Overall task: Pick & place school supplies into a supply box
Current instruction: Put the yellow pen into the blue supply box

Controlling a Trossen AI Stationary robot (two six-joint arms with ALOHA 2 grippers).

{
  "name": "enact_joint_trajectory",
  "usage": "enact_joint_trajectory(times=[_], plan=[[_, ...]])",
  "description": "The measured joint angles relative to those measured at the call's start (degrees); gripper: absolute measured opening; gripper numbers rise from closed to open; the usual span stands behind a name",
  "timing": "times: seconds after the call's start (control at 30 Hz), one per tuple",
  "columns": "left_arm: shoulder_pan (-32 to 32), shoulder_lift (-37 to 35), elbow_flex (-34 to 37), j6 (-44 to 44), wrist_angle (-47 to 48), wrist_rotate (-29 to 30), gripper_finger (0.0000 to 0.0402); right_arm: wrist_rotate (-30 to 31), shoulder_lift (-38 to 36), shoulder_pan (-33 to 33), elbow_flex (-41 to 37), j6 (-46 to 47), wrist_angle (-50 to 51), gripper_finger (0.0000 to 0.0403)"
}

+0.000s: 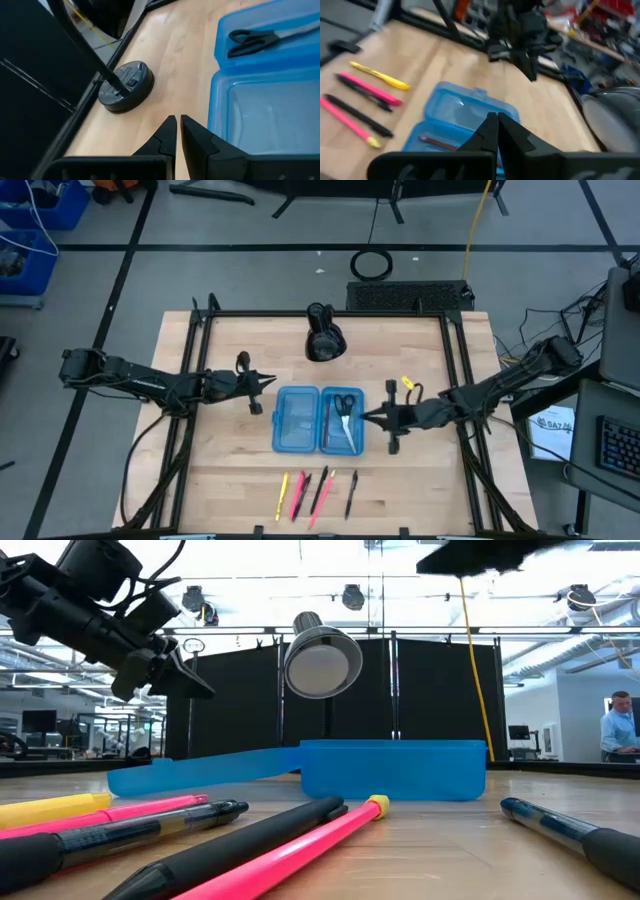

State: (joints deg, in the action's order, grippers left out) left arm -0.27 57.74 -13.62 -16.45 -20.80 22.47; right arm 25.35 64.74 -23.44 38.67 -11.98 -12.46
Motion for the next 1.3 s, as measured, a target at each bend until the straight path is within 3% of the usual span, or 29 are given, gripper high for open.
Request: enact_joint_trajectory(times=[0.13,0.3,0.4,0.53,0.7,0.83,1.0,1.07,1.2,1.3], plan=[[-1.96,0.0,0.02,2.29,-0.18,-1.52,0.0031,-1.07,-3.84,-1.13,-14.02,-2.33,-21.76,0.0001],[-4.49,0.0,0.0,6.83,-1.87,-1.56,0.0031,6.28,-8.97,0.57,-27.11,-1.82,-37.13,0.0001],[-5.23,0.0,-0.01,10.3,-3.55,-1.62,0.0031,3.36,-14.14,3.8,-32.4,-0.65,-37.24,0.0],[-5.98,0.0,-0.03,12.32,-5.02,-1.5,0.0031,-9.39,-21.12,9.57,-37.4,1.82,-35.8,0.0],[-5.97,0.0,-0.03,14.27,-5.96,-1.43,0.0031,-20.93,-25.72,15.98,-37.5,5.13,-28.11,0.0],[-6.0,0.0,-0.03,18.4,-6.6,-1.76,0.0031,-28.08,-26.24,19.24,-37.61,5.97,-28.94,0.0],[-9.18,0.0,-0.03,16.26,-7.81,-11.29,0.0031,-34.66,-26.23,20.97,-37.68,6.35,-26.92,0.0],[-11.85,0.0,-0.06,15.95,-11.12,-12.06,0.0031,-34.71,-26.21,20.98,-37.72,6.16,-26.66,0.0],[-19.13,0.0,-4.17,19.15,-9.55,-6.32,0.0031,-34.65,-26.22,20.98,-37.73,7.92,-26.48,0.0],[-26.96,0.66,-11.27,20.53,3.21,5.57,0.0031,-34.65,-26.21,20.98,-37.77,7.69,-26.21,0.0]])
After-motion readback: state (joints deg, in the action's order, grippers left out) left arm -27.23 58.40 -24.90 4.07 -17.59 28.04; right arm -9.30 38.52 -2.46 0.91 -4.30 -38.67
